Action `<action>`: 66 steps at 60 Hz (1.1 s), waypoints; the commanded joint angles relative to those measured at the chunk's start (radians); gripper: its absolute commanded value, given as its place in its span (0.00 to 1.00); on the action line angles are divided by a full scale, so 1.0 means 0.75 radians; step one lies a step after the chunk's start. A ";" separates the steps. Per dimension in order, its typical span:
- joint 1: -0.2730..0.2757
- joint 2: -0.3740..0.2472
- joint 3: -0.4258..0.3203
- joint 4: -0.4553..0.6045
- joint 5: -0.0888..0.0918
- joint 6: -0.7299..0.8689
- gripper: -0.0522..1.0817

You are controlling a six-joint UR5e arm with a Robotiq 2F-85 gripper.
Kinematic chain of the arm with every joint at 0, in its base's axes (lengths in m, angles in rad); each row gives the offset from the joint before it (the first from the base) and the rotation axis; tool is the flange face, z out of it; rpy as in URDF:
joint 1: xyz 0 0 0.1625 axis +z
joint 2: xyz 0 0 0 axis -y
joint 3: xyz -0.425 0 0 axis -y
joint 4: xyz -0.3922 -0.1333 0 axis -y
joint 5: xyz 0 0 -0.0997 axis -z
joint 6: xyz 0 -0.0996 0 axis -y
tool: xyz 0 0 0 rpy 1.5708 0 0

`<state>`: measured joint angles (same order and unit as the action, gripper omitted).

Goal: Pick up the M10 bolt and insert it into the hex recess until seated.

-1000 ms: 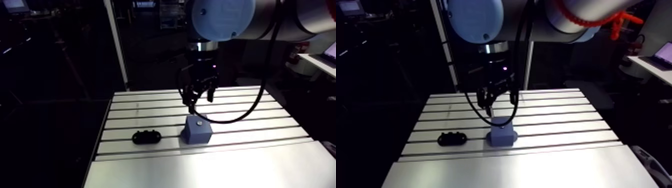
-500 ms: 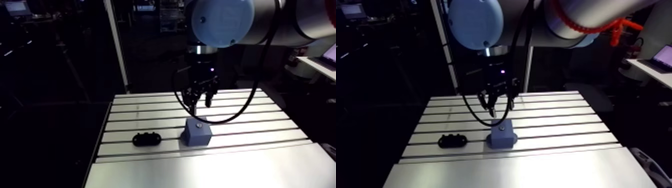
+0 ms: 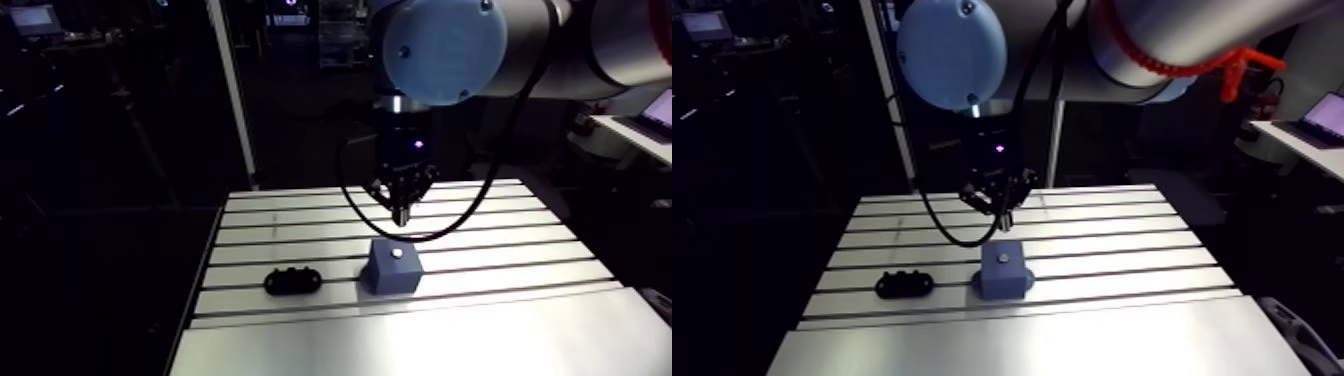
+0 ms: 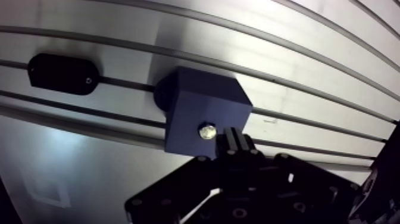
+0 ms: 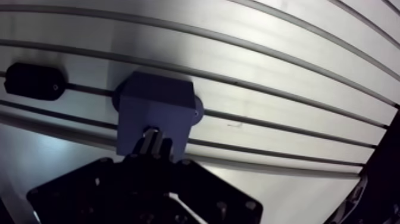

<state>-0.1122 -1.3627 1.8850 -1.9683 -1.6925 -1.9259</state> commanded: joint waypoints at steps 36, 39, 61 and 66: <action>-0.039 -0.063 0.107 -0.020 0.211 0.301 1.00; -0.050 -0.069 0.121 -0.038 0.222 0.301 1.00; -0.053 -0.096 0.130 -0.077 0.188 0.278 1.00; -0.051 -0.098 0.136 -0.080 0.123 0.276 1.00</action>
<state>-0.1507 -1.4294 1.9829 -2.0245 -1.5480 -1.7131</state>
